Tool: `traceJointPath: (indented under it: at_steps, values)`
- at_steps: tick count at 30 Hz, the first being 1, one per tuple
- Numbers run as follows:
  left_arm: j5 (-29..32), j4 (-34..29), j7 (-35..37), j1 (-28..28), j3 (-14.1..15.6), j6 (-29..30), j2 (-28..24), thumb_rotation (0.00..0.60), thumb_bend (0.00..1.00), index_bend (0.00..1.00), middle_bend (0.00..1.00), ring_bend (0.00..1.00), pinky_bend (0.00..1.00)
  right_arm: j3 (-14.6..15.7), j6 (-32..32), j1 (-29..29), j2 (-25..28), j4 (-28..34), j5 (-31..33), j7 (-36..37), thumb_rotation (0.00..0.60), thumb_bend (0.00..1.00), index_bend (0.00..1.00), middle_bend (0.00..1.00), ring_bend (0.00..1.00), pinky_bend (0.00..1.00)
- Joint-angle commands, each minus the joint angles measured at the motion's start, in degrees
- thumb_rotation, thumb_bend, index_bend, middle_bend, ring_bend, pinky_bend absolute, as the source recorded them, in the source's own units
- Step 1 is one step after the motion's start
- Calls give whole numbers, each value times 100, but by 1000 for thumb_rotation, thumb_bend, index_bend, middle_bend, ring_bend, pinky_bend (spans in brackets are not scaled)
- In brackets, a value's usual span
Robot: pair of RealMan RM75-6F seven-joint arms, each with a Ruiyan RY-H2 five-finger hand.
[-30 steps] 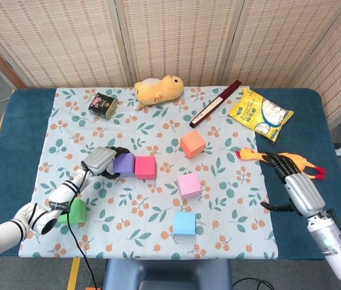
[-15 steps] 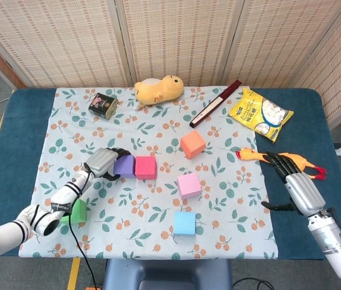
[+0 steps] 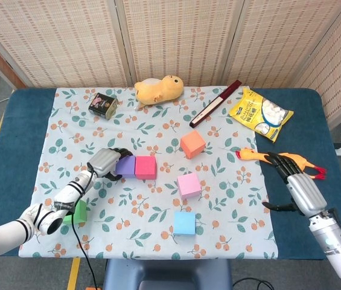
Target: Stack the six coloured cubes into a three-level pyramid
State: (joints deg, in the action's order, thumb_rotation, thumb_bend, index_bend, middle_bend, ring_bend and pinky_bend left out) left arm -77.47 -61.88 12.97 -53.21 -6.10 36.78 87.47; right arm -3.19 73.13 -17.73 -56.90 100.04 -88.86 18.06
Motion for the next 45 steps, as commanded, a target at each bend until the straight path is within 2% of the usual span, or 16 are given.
traceJointPath:
  at_steps: [1,15,19,25,28,35,45]
  values:
    - [24,-2,2,-27,-12,-47,0,600,317,287,144,217,311,-3,5,6,-3,-15,4,15,600,0,0,11,0,40]
    - [146,-108,-71,-90,-24,-258,-53,600,323,130,6,144,305,-5,31,34,2,-49,-6,73,600,0,0,11,0,40]
    - [181,-162,-91,-97,-31,-294,-90,600,324,98,0,115,304,-4,33,38,6,-51,-13,80,600,0,0,11,0,40]
    - [210,-231,-103,-89,-38,-303,-134,600,324,93,0,99,304,-5,38,40,6,-52,-24,87,600,0,0,11,0,40]
    - [232,-216,-128,-61,-64,-215,-100,600,324,133,2,104,309,1,41,46,3,-60,-31,113,600,0,0,11,0,40]
    - [299,-125,-180,-45,-111,-147,-19,600,323,247,140,199,344,3,53,54,3,-80,-48,141,600,0,0,11,0,40]
    - [265,-106,-160,-9,-125,-52,6,600,317,274,239,284,368,0,27,41,-5,-85,-49,154,600,0,0,11,0,40]
